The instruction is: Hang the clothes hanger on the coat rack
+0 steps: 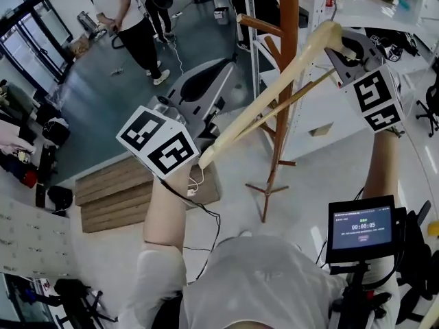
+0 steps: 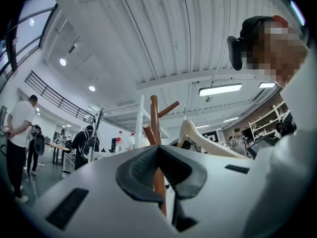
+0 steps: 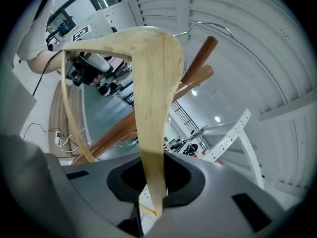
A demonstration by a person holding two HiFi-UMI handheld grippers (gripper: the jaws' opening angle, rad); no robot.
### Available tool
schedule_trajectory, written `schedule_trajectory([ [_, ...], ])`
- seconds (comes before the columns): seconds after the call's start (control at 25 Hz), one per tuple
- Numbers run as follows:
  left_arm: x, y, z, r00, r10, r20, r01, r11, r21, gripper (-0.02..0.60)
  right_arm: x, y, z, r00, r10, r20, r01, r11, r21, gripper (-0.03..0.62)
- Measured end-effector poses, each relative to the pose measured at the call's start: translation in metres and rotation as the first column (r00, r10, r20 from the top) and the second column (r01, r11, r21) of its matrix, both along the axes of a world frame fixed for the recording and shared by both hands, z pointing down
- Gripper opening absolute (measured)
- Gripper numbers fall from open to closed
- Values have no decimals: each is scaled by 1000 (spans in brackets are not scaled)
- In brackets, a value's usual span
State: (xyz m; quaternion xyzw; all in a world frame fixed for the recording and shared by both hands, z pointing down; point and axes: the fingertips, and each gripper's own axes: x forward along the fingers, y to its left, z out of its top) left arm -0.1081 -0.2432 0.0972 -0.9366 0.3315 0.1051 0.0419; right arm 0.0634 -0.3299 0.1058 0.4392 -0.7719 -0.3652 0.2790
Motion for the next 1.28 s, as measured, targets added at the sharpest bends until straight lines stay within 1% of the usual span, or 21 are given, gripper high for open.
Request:
schedule_trajectory([
  [0.12, -9, -1, -11, 1000, -18, -11, 18, 1000, 21, 5, -9, -4, -13, 1000, -12, -7, 12, 1000, 20, 63],
  [0.24, -12, -11, -15, 999, -25, -26, 26, 999, 24, 5, -14, -12, -19, 1000, -21, -9, 22, 999, 29, 63],
  [0.44, -12, -26, -6, 999, -30, -17, 30, 1000, -5, 5, -21, -28, -7, 999, -44, -14, 43, 998, -50, 63],
  [0.64, -17, -27, 3, 999, -39, -25, 38, 999, -27, 5, -24, -32, 15, 999, -40, -35, 37, 996, -75, 63],
  [0.8, -22, -27, 11, 998, -51, -24, 50, 998, -44, 5, -28, -34, 23, 998, -56, -11, 54, 994, -94, 63],
  [1.0, -24, -27, 26, 997, -75, -5, 75, 995, -70, 5, -30, -37, 32, 998, -56, 8, 57, 993, -106, 63],
  [1.28, -36, -26, 44, 994, -111, 3, 110, 987, -116, 5, -30, -36, 28, 995, -54, 78, 59, 996, -60, 63],
])
